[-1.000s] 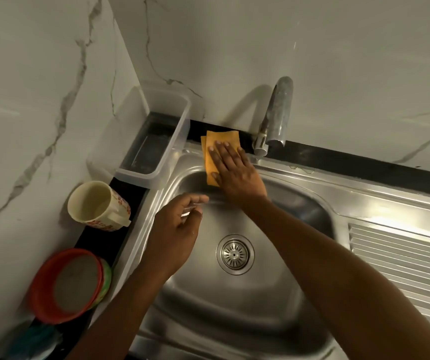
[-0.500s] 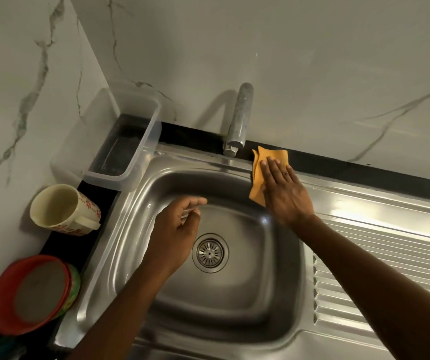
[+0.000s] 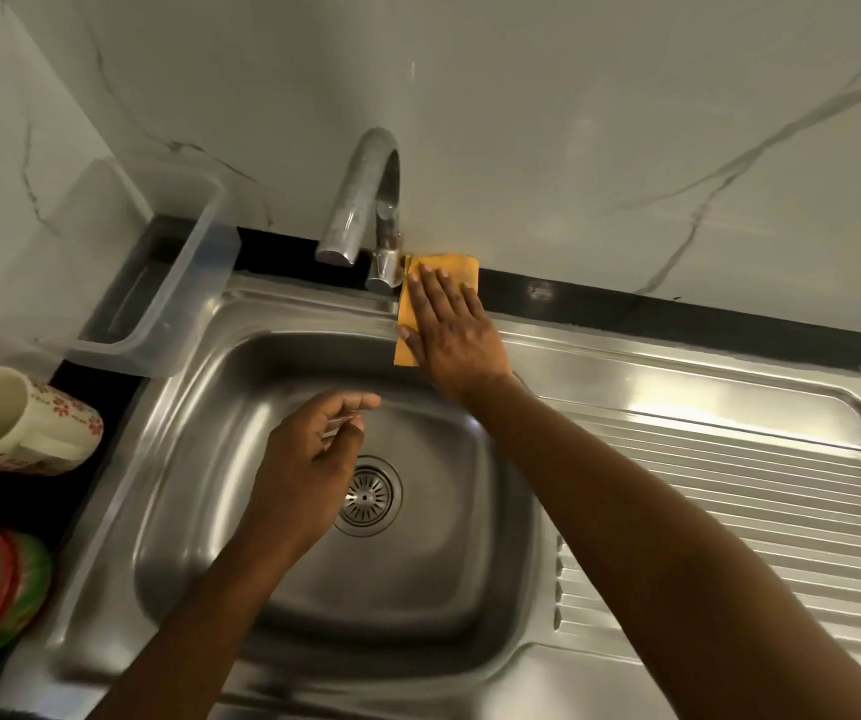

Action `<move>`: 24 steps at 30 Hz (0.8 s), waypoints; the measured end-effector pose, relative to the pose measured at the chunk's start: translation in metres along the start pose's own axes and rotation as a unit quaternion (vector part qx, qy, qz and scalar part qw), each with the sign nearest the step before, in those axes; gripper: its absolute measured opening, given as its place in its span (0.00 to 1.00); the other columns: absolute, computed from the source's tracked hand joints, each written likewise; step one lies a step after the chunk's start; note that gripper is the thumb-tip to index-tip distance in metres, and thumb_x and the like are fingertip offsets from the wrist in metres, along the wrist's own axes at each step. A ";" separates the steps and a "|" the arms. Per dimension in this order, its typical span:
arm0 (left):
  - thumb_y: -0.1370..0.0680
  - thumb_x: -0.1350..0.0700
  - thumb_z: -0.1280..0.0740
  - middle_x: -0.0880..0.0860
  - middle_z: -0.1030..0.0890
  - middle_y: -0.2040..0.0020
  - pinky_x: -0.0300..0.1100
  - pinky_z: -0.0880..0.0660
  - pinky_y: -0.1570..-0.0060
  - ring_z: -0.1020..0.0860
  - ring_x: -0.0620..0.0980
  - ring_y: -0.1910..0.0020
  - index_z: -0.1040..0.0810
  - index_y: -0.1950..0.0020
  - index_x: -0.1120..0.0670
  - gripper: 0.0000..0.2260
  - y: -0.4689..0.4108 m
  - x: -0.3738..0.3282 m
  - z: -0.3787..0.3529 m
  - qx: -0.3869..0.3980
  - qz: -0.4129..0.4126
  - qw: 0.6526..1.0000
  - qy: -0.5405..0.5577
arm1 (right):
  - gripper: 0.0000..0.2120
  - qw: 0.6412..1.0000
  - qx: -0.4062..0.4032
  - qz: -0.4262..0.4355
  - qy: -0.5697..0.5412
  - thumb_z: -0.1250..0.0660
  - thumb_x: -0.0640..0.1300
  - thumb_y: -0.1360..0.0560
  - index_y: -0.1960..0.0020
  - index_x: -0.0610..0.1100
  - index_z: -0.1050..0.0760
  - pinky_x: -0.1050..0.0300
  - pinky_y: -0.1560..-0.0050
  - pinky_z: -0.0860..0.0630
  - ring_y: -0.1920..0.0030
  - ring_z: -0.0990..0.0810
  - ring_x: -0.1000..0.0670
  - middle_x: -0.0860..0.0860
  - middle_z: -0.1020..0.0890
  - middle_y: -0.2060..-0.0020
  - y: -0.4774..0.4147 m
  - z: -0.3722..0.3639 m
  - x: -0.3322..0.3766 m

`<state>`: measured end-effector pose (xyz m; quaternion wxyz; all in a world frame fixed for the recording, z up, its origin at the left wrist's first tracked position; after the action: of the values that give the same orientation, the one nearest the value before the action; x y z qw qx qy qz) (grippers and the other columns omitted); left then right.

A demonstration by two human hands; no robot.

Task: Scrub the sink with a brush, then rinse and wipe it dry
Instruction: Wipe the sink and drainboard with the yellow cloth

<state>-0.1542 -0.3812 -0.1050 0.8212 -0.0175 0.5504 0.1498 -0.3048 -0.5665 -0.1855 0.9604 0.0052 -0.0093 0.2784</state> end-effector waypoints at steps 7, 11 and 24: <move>0.17 0.61 0.34 0.42 0.16 0.44 0.24 0.26 0.58 0.20 0.38 0.46 0.16 0.42 0.46 0.12 0.010 -0.015 -0.033 -0.001 0.002 1.000 -0.006 | 0.32 1.000 0.003 -0.007 -0.003 0.59 0.60 0.13 0.15 0.44 0.60 0.43 0.17 0.56 0.16 0.57 0.44 0.45 0.55 0.16 0.034 0.003 -0.057; 0.17 0.59 0.34 0.38 0.16 0.45 0.24 0.29 0.52 0.21 0.35 0.42 0.16 0.43 0.44 0.12 0.015 -0.029 -0.054 0.002 0.001 1.000 -0.015 | 0.32 0.999 0.016 -0.024 -0.022 0.59 0.59 0.12 0.15 0.46 0.63 0.47 0.17 0.60 0.16 0.59 0.46 0.47 0.58 0.16 0.050 0.009 -0.086; 0.16 0.61 0.35 0.40 0.16 0.44 0.22 0.30 0.49 0.21 0.32 0.44 0.16 0.40 0.50 0.11 0.036 -0.068 -0.126 0.028 -0.065 0.997 -0.017 | 0.33 0.996 0.041 -0.067 -0.030 0.60 0.62 0.14 0.16 0.49 0.67 0.45 0.17 0.57 0.16 0.61 0.46 0.49 0.62 0.16 0.135 0.016 -0.216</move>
<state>-0.3008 -0.3863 -0.0883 0.8388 -0.0275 0.5378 0.0804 -0.5599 -0.5686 -0.1731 0.9751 0.0541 -0.0265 0.2134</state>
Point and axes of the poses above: each hand's wrist, its own y-axis away from the middle knuckle, its own z-axis out of the back of the hand, x = y × z, the point moved 4 cm from there along -y, towards the middle knuckle
